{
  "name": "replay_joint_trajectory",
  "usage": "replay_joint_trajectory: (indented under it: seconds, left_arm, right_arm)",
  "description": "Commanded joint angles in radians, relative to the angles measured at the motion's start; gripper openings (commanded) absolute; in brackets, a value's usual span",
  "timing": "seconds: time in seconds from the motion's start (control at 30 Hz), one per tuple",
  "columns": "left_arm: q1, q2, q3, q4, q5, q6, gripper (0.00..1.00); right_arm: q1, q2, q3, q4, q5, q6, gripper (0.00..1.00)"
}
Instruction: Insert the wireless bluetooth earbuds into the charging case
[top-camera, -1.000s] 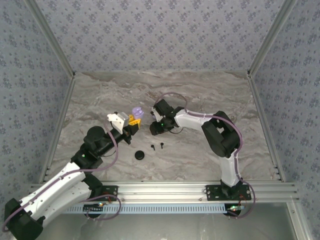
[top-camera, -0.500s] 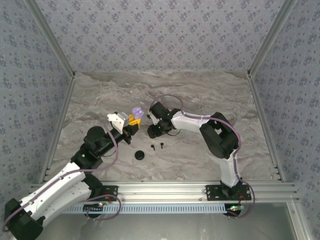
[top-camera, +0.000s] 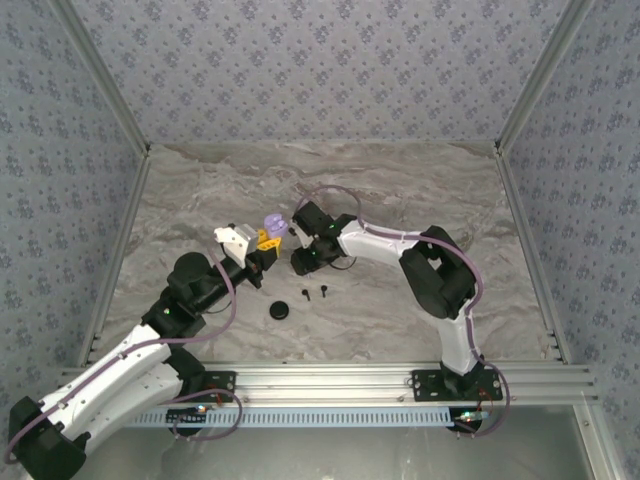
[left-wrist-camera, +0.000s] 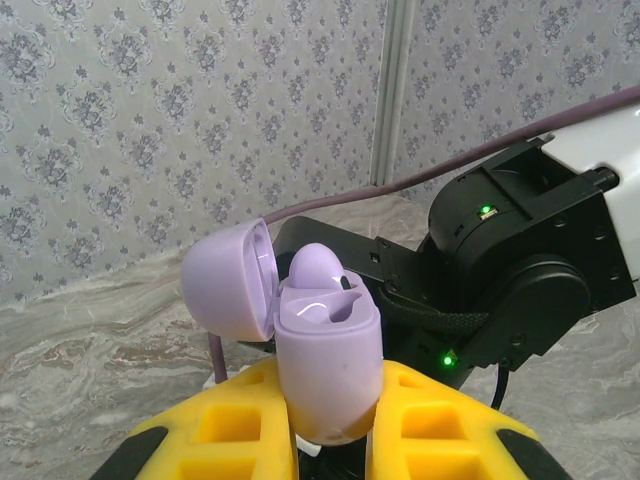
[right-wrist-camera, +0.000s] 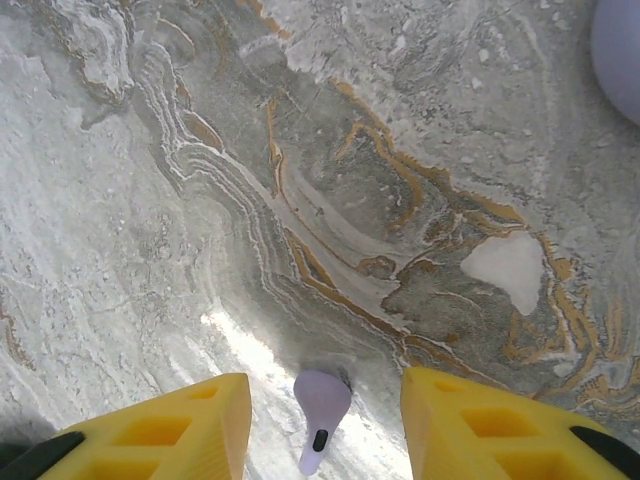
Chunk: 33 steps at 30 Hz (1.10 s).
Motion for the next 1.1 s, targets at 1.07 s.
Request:
replay_joint_trajectory:
  seconds: [1.07]
  left_arm:
    - [-0.004,0.047,0.009,0.071,0.038,-0.008,0.0]
  right_arm:
    - [-0.087,-0.362,-0.059,-0.049,0.028,-0.076,0.22]
